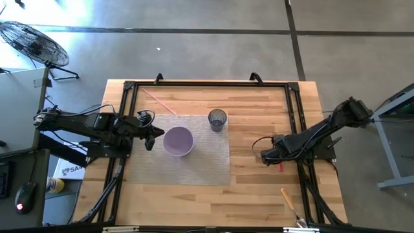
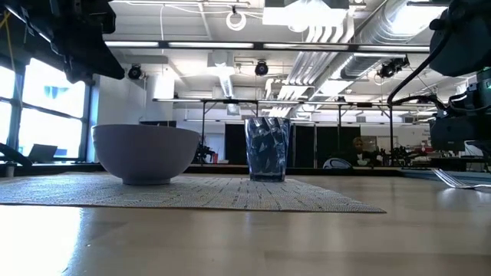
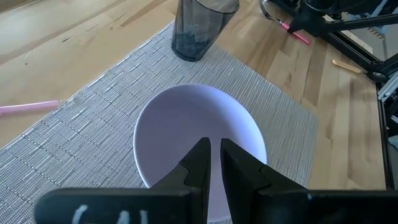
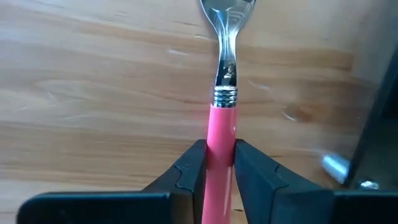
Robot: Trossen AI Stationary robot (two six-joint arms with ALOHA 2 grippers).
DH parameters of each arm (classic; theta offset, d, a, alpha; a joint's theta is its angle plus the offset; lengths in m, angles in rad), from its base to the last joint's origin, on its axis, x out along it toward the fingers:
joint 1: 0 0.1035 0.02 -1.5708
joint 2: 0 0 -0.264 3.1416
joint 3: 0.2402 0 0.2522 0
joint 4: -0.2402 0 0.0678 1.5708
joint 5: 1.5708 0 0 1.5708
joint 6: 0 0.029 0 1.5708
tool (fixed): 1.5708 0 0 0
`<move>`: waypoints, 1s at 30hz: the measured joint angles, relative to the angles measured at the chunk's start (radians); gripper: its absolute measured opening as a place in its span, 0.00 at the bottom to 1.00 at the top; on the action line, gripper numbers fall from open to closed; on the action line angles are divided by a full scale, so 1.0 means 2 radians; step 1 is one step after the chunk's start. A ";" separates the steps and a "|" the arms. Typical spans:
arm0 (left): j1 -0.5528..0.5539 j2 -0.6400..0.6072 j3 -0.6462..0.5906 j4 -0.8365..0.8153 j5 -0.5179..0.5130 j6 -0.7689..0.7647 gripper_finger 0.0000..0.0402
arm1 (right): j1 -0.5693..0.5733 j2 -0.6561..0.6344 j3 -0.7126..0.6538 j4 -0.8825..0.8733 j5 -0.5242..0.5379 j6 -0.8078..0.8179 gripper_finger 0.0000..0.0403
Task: Pick & Place Utensil
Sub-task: Put the pink fork into the purple bowl
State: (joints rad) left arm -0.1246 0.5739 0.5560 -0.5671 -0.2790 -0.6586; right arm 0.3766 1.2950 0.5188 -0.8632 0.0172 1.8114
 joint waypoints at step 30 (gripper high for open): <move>0.000 0.000 0.000 0.014 0.000 0.000 0.09 | 0.028 0.119 0.118 0.094 0.076 -0.157 0.13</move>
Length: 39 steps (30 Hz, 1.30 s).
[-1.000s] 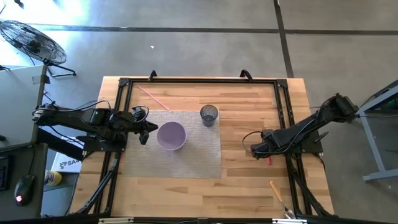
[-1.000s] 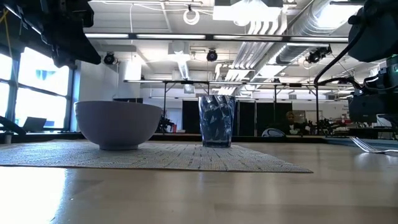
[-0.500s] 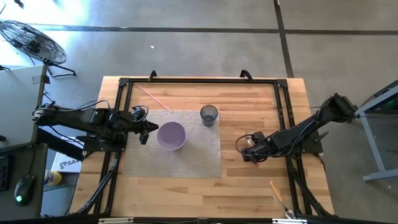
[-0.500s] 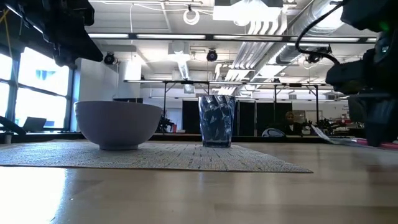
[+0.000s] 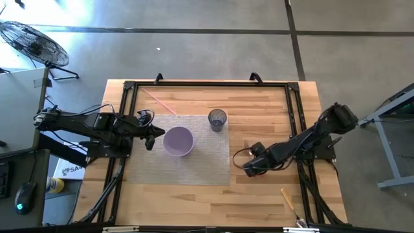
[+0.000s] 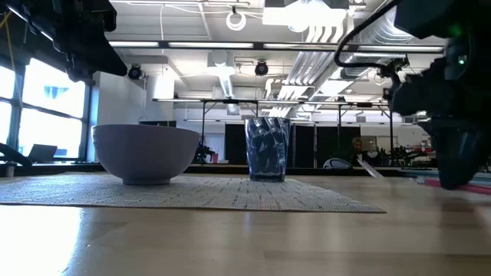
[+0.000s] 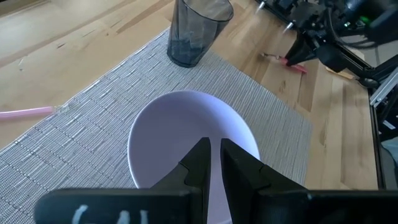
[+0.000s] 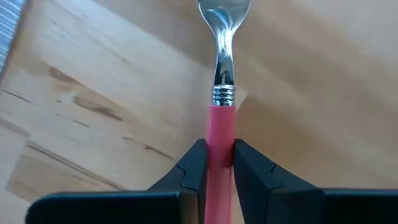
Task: Pick & Place Utensil
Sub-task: Put the pink fork into the purple bowl
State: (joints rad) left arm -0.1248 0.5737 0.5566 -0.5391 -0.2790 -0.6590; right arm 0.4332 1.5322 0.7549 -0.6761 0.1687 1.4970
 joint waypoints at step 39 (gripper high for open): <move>0.000 0.000 0.000 -0.001 0.001 0.000 0.09 | -0.076 0.356 0.710 -0.250 0.070 -0.468 0.13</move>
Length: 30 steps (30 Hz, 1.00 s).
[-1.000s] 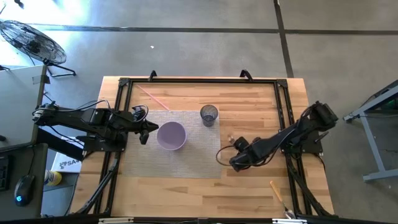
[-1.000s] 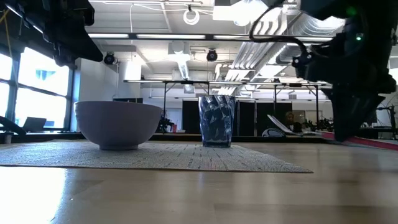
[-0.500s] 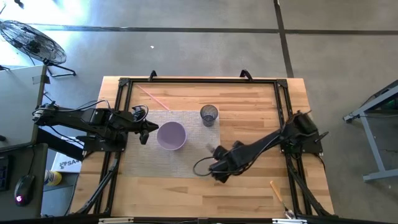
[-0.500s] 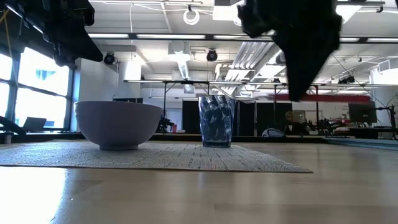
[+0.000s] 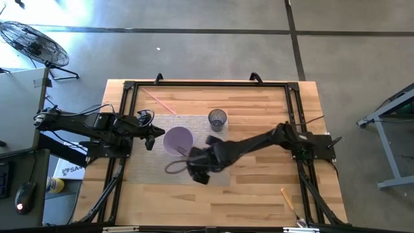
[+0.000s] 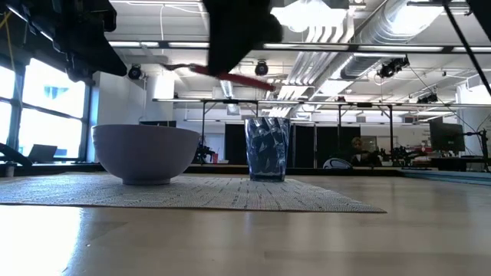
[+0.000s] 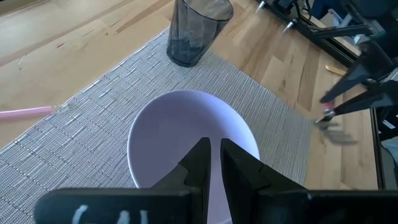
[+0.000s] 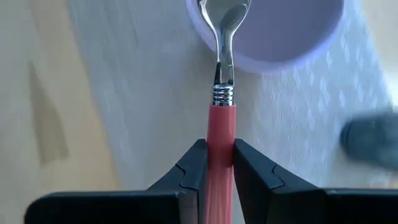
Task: Pick & Place Utensil
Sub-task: Put the pink fork into the purple bowl
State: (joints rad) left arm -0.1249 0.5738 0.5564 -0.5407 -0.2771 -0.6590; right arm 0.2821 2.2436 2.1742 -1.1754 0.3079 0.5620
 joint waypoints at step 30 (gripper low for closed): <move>0.000 -0.001 0.000 0.049 -0.023 0.000 0.09 | -0.118 0.057 0.028 0.153 -0.086 -0.139 0.15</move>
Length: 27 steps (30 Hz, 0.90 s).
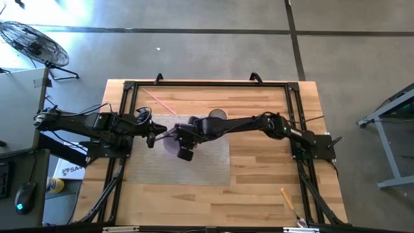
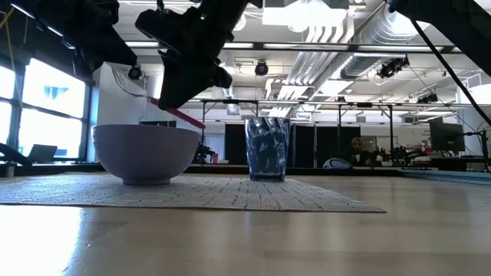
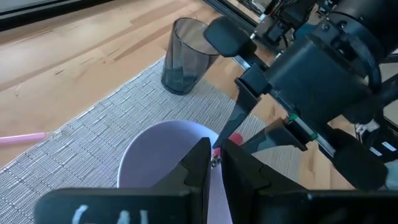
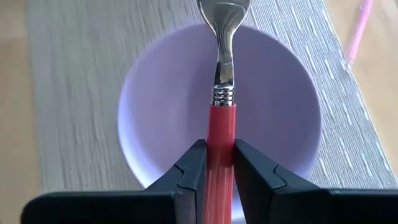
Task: Pick & Place Utensil
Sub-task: Put the pink fork into the purple bowl
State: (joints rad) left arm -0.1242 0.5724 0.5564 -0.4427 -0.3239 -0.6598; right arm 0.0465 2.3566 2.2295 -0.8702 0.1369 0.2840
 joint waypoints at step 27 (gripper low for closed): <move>0.000 0.000 0.000 -0.001 0.000 0.000 0.09 | -0.006 0.009 -0.002 -0.023 -0.021 0.001 0.17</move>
State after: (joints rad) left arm -0.1246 0.5728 0.5564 -0.4438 -0.3244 -0.6598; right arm 0.0342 2.3753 2.2250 -0.9165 0.0952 0.2867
